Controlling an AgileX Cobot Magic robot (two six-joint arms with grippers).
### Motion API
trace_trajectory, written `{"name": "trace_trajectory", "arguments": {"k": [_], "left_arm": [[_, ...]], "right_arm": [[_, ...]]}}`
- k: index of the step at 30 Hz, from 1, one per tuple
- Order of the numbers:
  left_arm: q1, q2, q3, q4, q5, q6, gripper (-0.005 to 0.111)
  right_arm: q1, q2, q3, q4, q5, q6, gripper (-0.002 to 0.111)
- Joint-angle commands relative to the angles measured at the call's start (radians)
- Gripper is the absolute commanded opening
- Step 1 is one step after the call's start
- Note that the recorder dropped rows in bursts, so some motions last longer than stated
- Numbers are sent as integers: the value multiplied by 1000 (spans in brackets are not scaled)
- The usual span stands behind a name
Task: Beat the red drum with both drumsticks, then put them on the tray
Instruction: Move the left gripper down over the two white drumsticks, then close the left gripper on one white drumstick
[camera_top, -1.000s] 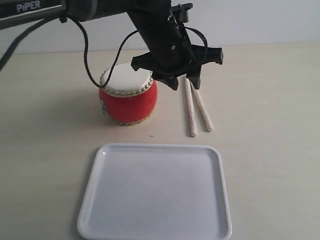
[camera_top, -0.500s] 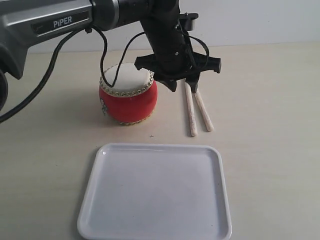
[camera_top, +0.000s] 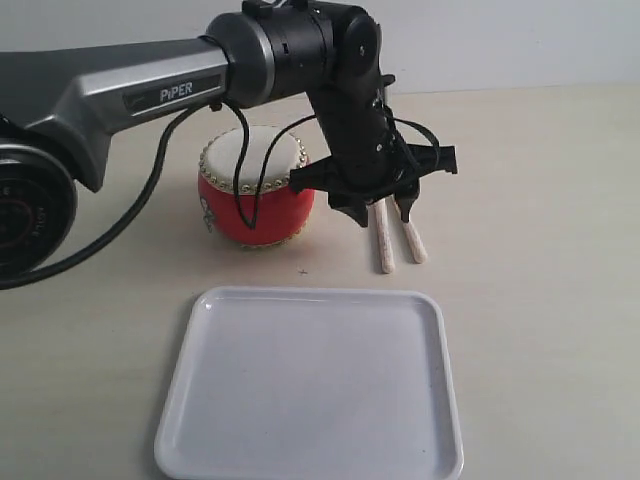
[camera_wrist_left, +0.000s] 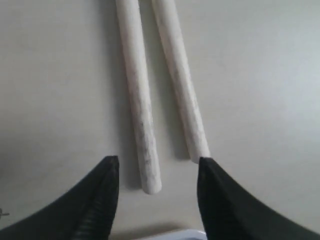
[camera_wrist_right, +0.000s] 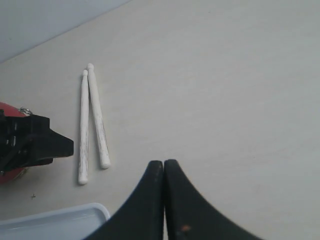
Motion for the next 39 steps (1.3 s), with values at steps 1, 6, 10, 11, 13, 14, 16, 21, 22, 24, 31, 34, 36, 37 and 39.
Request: {"name": "trace_trajectory", "arguments": {"k": [1, 6, 10, 11, 13, 14, 16, 21, 22, 24, 31, 34, 36, 37, 39], "left_arm": [[-13, 22, -4, 2, 2, -13, 48], [-18, 40, -4, 2, -5, -15, 48], [-18, 54, -4, 2, 10, -22, 48], [-18, 58, -4, 6, 18, -22, 48], [-18, 68, -14, 11, 41, -24, 48], [-18, 73, -21, 13, 53, -24, 48], [-18, 86, -44, 15, 71, -26, 48], [-18, 100, -93, 21, 79, -38, 48], [-18, 104, -100, 24, 81, -54, 48], [-18, 110, -106, 24, 81, -56, 48], [-18, 123, -106, 46, 90, -56, 48], [-18, 125, -106, 46, 83, -57, 48], [-18, 127, -106, 46, 83, -57, 48], [-18, 129, -106, 49, 83, -57, 48], [-18, 135, -106, 49, 86, -57, 48]], "right_arm": [[3, 4, -7, 0, -12, -7, 0], [3, 4, -7, 0, -12, -5, 0], [3, 4, -7, 0, -12, -5, 0], [3, 4, -7, 0, -12, -5, 0], [3, 4, -7, 2, -12, -5, 0], [3, 4, -7, 2, -12, -5, 0], [3, 4, -7, 2, -12, -5, 0], [3, 4, -7, 3, -12, -5, 0], [3, 4, -7, 3, -12, -5, 0], [3, 4, -7, 7, -12, -5, 0], [3, 4, -7, 14, -12, -5, 0], [3, 4, -7, 14, -12, -5, 0], [3, 4, -7, 14, -12, -5, 0], [3, 4, -7, 14, -12, -5, 0], [3, 4, -7, 14, -12, -5, 0]]}}
